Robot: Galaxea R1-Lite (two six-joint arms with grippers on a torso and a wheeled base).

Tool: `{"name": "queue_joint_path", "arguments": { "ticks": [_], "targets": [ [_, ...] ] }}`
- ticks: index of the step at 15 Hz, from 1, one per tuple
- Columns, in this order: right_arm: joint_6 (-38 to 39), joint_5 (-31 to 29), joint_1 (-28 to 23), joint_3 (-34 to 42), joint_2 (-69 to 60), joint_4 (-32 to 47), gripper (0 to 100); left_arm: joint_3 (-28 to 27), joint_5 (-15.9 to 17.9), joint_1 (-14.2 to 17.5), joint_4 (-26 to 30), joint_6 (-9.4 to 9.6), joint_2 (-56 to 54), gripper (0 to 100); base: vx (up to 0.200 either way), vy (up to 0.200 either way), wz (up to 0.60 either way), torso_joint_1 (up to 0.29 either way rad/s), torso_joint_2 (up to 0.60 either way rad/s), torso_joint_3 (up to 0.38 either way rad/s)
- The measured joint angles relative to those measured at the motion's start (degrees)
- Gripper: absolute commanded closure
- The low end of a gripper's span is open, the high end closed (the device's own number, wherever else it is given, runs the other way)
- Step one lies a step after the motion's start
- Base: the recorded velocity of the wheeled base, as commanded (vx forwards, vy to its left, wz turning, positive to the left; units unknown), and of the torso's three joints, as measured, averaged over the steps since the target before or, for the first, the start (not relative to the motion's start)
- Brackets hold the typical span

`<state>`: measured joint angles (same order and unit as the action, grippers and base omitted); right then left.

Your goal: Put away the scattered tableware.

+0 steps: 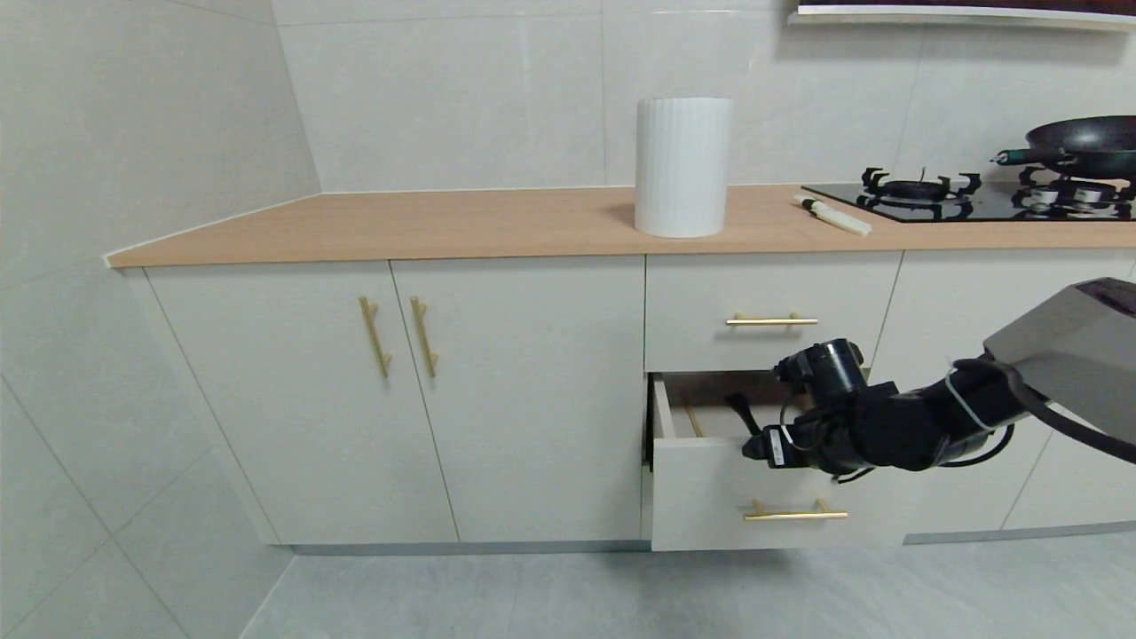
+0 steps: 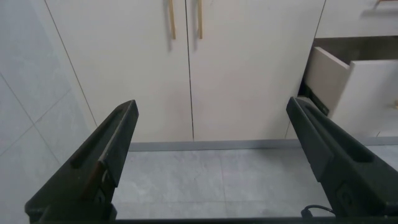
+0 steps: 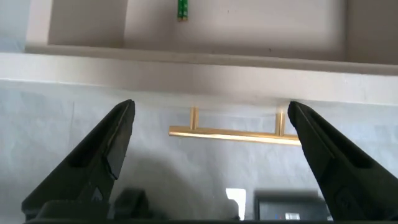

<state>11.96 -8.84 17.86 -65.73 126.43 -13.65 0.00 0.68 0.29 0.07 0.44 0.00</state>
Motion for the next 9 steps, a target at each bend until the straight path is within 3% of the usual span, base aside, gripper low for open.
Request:
{"name": "queue_joint_path", "arguments": {
  "ticks": [9],
  "targets": [
    [-1.0, -0.4, -3.0, -16.1, 12.5, -0.4, 0, 0.0, 0.0, 0.0, 0.0, -0.01, 0.0, 0, 0.0, 0.0, 0.0, 0.0, 0.0, 0.0]
  ]
}}
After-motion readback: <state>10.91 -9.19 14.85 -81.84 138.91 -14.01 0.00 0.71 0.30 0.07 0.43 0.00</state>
